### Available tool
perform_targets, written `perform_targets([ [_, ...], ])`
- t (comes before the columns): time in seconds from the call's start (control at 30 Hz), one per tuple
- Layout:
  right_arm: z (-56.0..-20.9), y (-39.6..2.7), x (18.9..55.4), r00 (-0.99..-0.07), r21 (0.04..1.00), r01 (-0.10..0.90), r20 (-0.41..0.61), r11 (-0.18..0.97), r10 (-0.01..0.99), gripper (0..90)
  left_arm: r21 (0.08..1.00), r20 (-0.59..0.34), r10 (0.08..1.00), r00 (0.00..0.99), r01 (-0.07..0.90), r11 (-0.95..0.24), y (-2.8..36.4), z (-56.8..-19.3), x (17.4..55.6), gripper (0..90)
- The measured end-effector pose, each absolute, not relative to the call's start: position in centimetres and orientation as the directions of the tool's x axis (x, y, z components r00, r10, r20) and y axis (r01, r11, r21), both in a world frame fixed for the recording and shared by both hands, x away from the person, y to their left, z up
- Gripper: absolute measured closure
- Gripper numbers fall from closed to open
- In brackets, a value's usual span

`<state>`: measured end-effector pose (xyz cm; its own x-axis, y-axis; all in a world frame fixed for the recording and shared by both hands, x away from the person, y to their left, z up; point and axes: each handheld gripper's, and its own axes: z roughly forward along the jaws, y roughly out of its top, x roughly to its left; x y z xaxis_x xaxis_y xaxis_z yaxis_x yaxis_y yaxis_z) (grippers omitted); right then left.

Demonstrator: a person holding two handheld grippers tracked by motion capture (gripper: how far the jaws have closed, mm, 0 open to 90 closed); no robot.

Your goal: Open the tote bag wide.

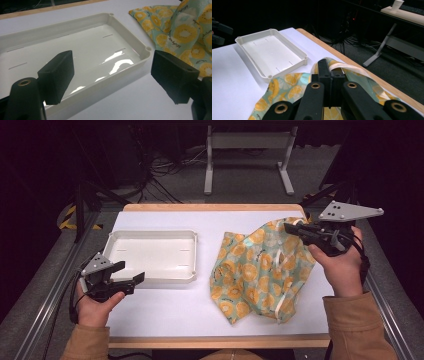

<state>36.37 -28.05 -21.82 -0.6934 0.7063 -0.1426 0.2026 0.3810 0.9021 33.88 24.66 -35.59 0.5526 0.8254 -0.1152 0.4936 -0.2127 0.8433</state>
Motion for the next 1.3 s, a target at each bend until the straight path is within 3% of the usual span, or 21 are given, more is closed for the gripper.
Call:
perform_targets([
  [0.5,-22.5,-24.2,38.6,-0.749,0.894,0.223,-0.098,0.389,0.655,90.0,0.837,-0.119,0.824,0.554,0.502,-0.217,24.5,-35.9,34.0,19.4],
  [1.17,-26.6,-19.4,41.7,-0.805,0.829,0.301,-0.043,0.471,0.591,89.7,0.830,-0.113,0.814,0.569,0.504,-0.237,23.9,-36.1,34.1,19.3],
  [1.3,-27.3,-19.5,41.9,-0.796,0.817,0.325,-0.036,0.476,0.605,84.5,0.827,-0.112,0.812,0.573,0.507,-0.244,23.6,-36.3,34.2,19.3],
])
